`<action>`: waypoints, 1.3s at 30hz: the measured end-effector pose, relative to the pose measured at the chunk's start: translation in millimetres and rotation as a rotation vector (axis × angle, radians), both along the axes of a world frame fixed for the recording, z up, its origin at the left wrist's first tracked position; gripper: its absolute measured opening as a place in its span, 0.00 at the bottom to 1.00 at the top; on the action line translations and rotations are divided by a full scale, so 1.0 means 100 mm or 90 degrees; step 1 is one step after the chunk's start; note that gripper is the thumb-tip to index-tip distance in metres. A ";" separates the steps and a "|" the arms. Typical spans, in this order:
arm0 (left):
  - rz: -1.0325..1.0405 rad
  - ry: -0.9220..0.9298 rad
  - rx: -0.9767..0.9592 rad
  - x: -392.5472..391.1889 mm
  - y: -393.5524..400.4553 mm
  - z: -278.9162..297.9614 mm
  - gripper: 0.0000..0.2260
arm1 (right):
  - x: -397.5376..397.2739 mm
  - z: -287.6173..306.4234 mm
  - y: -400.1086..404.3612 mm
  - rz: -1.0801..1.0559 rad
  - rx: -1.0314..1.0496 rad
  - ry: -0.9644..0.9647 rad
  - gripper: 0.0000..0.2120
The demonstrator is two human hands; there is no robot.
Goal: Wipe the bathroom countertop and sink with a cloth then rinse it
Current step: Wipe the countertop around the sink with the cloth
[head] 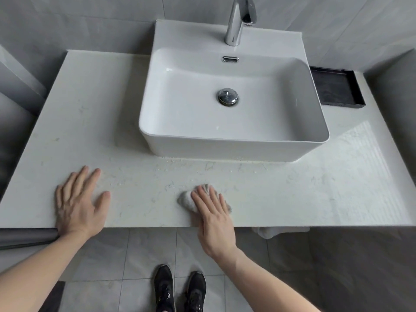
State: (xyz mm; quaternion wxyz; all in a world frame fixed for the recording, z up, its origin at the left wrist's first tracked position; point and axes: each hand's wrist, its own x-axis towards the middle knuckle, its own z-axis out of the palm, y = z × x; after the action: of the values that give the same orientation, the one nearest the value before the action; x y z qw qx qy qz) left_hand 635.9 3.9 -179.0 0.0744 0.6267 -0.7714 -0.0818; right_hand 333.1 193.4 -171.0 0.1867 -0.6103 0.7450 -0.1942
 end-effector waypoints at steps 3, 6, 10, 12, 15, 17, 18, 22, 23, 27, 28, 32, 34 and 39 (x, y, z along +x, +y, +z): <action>-0.003 0.003 -0.005 0.00 0.00 -0.01 0.30 | -0.35 0.07 0.08 0.009 -0.032 -0.044 0.38; -0.003 0.019 -0.020 -0.01 0.00 0.00 0.30 | -0.90 0.20 0.27 -0.157 -0.081 -0.059 0.36; 0.002 0.026 -0.031 0.00 0.00 0.00 0.31 | -1.78 0.27 0.58 -0.355 -0.130 -0.010 0.22; 0.000 0.013 -0.027 0.01 -0.01 0.00 0.31 | -2.06 0.20 0.71 -0.419 -0.029 0.012 0.23; -0.005 0.001 -0.026 0.01 -0.01 0.00 0.31 | -1.95 0.01 0.77 -0.458 0.129 0.094 0.28; -0.009 0.002 -0.029 0.00 0.00 0.00 0.31 | -1.70 -0.05 0.67 -0.482 0.166 0.123 0.31; -0.009 0.003 -0.029 0.00 0.00 0.00 0.31 | -1.56 -0.04 0.60 -0.484 0.173 0.125 0.32; -0.004 0.006 -0.027 0.00 -0.01 0.00 0.31 | -0.99 0.02 0.30 -0.378 0.133 0.110 0.34; -0.004 0.007 -0.026 0.00 -0.01 0.00 0.31 | -0.82 0.03 0.23 -0.340 0.114 0.098 0.34; -0.007 0.000 -0.019 0.02 -0.01 0.00 0.31 | -0.07 0.06 -0.05 -0.153 0.064 0.062 0.36; -0.008 -0.001 -0.016 0.02 -0.01 0.00 0.31 | 0.12 0.06 -0.12 -0.106 0.056 0.051 0.36; -0.007 -0.002 -0.013 0.01 -0.01 0.01 0.31 | 0.77 0.07 -0.31 0.050 0.043 -0.032 0.37; -0.008 0.000 -0.012 0.01 -0.01 0.00 0.31 | 0.86 0.09 -0.34 0.079 0.031 -0.102 0.36; -0.005 0.001 -0.016 0.02 0.00 0.02 0.31 | 0.25 0.23 -0.19 -0.075 -0.035 -0.268 0.42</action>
State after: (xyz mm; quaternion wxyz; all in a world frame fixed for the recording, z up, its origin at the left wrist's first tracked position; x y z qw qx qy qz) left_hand 637.9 3.5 -177.3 0.0823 0.6228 -0.7746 -0.0730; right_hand 357.7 174.8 -147.5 0.3099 -0.5166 0.7183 -0.3479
